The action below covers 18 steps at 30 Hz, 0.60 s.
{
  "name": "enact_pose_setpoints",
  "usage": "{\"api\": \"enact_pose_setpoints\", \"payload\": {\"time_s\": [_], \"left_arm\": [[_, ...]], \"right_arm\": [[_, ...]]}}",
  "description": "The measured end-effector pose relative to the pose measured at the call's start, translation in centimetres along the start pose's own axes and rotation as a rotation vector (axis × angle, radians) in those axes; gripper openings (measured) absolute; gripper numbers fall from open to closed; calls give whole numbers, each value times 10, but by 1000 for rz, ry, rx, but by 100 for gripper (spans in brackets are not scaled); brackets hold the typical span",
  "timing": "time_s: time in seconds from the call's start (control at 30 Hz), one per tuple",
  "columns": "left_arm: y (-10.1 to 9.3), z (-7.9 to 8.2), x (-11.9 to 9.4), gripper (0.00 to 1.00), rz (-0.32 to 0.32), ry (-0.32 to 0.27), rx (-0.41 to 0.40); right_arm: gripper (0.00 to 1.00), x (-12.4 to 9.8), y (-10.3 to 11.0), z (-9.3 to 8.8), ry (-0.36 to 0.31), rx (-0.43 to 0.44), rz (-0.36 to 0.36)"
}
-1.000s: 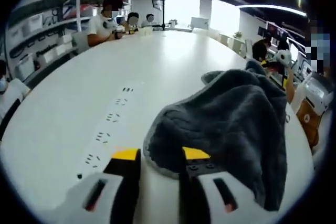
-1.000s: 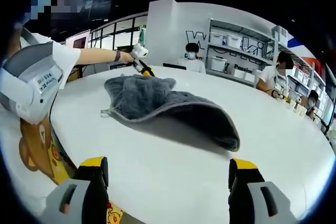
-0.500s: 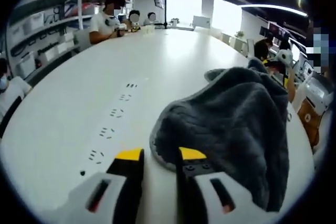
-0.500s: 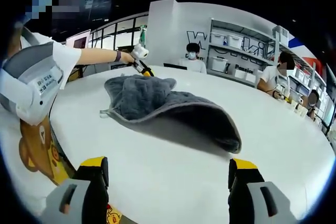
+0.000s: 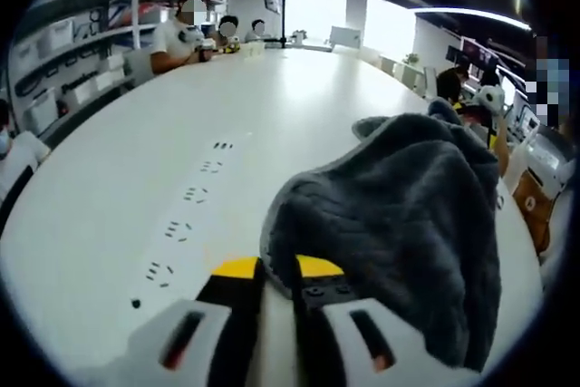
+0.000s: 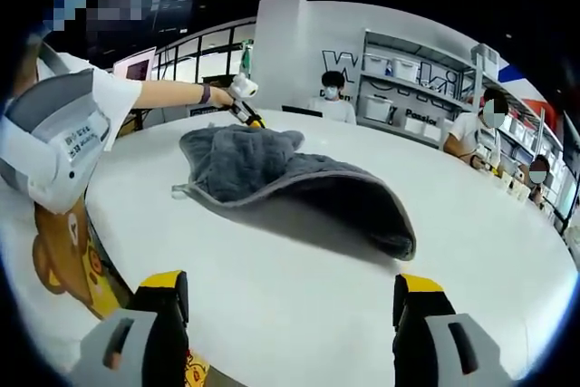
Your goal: Fold the towel on the table until its edges align and the towel forms a compact rectangular stack.
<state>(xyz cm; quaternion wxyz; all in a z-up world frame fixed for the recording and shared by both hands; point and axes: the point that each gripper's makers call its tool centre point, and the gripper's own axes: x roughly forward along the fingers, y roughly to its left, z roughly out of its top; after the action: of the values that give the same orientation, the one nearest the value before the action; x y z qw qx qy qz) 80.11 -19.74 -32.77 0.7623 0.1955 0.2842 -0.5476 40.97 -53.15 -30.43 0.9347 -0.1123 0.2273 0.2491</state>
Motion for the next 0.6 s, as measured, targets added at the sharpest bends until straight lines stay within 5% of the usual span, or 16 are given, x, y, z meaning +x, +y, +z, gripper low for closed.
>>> {"api": "enact_pose_setpoints", "payload": {"time_s": [0.6], "left_arm": [[-2, 14, -30, 4, 40, 7, 13]], "right_arm": [[97, -5, 2, 4, -13, -10, -7]]}}
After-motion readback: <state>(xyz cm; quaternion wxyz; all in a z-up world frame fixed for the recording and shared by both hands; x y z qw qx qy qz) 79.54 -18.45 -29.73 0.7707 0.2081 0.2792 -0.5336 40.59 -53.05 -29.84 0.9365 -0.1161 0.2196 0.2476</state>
